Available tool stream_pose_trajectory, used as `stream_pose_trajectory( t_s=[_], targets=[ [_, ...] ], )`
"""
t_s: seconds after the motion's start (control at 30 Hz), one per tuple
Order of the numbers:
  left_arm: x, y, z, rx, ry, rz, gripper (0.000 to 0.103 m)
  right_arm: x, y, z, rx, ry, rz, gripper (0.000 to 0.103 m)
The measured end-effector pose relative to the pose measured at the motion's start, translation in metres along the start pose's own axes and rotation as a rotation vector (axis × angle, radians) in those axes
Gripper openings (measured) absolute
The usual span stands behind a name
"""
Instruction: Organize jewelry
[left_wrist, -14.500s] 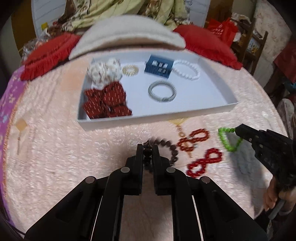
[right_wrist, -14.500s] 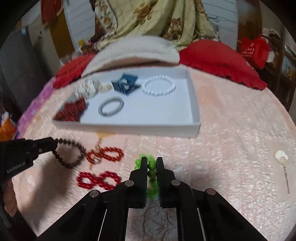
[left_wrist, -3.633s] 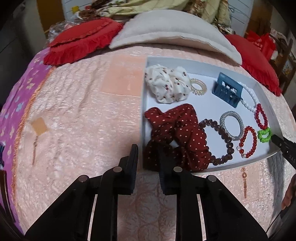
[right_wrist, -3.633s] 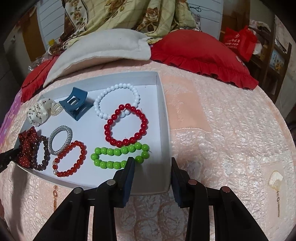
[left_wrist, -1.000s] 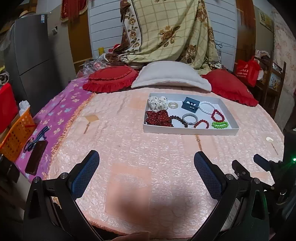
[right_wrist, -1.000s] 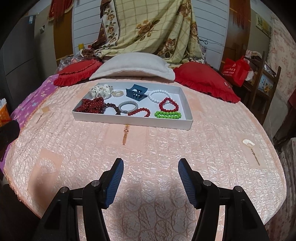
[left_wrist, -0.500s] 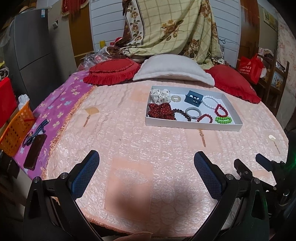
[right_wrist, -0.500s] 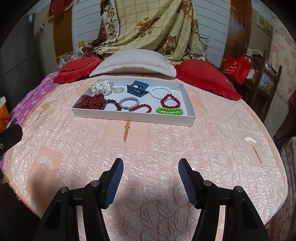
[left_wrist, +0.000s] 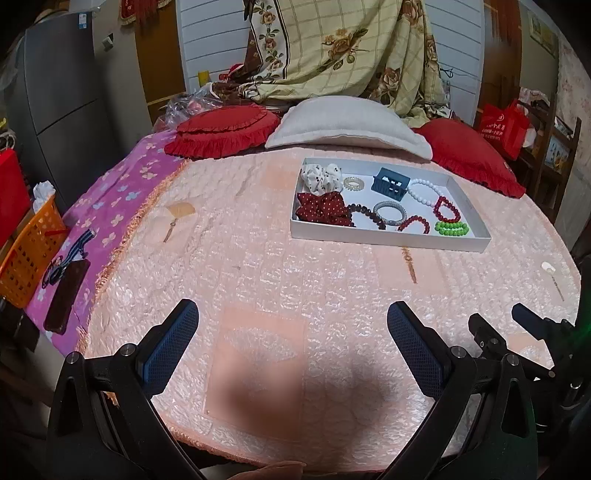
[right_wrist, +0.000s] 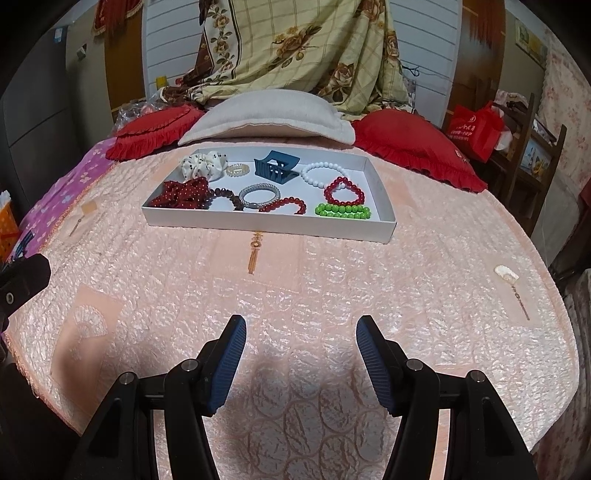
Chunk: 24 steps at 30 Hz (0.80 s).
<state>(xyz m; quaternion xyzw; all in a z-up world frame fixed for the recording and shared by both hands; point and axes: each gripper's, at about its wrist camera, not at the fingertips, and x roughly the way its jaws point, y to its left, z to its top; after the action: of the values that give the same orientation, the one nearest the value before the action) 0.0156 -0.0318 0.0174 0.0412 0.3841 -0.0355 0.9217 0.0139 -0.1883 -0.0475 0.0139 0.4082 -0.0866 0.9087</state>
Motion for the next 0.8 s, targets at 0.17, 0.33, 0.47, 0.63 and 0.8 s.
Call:
stream_pose_trajectory(
  t_s=[0.17,0.33,0.47,0.63,0.8],
  targets=[
    [0.004,0.001,-0.001,-0.002,0.012,0.003,0.102,0.004,0.001,-0.001,0.000,0.012,0.003,0.060],
    [0.008,0.002,-0.001,-0.006,0.020,0.004,0.102,0.007,0.003,-0.002,-0.001,0.016,0.006,0.060],
    [0.012,0.002,-0.002,-0.006,0.031,0.006,0.102,0.008,0.004,-0.003,-0.004,0.018,0.009,0.060],
    [0.017,0.002,-0.003,-0.005,0.046,0.009,0.102,0.009,0.005,-0.002,-0.002,0.020,0.009,0.060],
    [0.018,0.001,-0.004,-0.003,0.051,0.009,0.102,0.011,0.005,-0.002,0.001,0.020,0.010,0.060]
  ],
)
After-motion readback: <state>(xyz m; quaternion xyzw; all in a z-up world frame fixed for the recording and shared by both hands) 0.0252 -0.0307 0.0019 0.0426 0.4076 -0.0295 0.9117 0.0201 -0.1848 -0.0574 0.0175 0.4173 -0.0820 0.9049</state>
